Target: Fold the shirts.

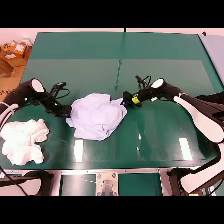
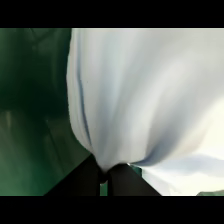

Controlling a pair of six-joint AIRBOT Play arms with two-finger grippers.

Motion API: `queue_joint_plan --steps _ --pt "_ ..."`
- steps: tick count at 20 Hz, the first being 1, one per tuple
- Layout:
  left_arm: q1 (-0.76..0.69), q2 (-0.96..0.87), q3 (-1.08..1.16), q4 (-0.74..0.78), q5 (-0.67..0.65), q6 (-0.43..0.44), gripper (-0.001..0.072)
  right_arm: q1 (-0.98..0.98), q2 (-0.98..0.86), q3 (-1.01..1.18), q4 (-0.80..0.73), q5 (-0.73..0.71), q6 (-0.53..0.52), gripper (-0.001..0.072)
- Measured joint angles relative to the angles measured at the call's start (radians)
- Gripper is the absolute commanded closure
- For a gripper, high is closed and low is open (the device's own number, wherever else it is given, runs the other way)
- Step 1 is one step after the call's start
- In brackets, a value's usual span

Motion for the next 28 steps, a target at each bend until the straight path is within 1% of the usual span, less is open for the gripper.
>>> queue_joint_plan --steps 3,5,8,12,14,18,21,24,26,28 --pt "0.001 0.013 0.109 0.04 -0.067 -0.021 0.0683 -0.062 0.052 0.068 0.018 0.019 -0.014 0.0703" --pt "0.002 0.035 0.208 0.066 -0.111 -0.052 0.0683 -0.135 0.141 0.101 0.024 0.028 -0.021 0.0702" --pt "0.002 0.082 0.375 0.05 -0.146 -0.089 0.0682 -0.254 0.319 0.127 0.027 0.039 -0.037 0.0702" --pt "0.002 0.146 0.598 -0.073 -0.167 -0.122 0.0683 -0.397 0.572 0.151 0.031 0.046 -0.069 0.0702" --pt "0.002 0.175 0.697 -0.178 -0.171 -0.133 0.0683 -0.45 0.683 0.179 0.03 0.045 -0.087 0.0702" --pt "-0.031 0.227 0.903 -0.408 -0.154 -0.125 0.0682 -0.539 0.864 0.285 0.03 0.014 -0.104 0.0701" --pt "-0.069 0.269 1.017 -0.497 -0.117 -0.117 0.0682 -0.611 0.931 0.387 0.025 -0.027 -0.108 0.0701" --pt "-0.085 0.296 1.056 -0.519 -0.125 -0.119 0.0682 -0.653 0.948 0.453 0.023 -0.049 -0.108 0.0701" --pt "-0.089 0.303 1.022 -0.511 -0.148 -0.13 0.0682 -0.665 0.935 0.461 0.024 -0.044 -0.108 0.0701" --pt "-0.092 0.304 0.92 -0.501 -0.169 -0.137 0.0682 -0.659 0.904 0.431 0.029 -0.026 -0.106 0.0701"
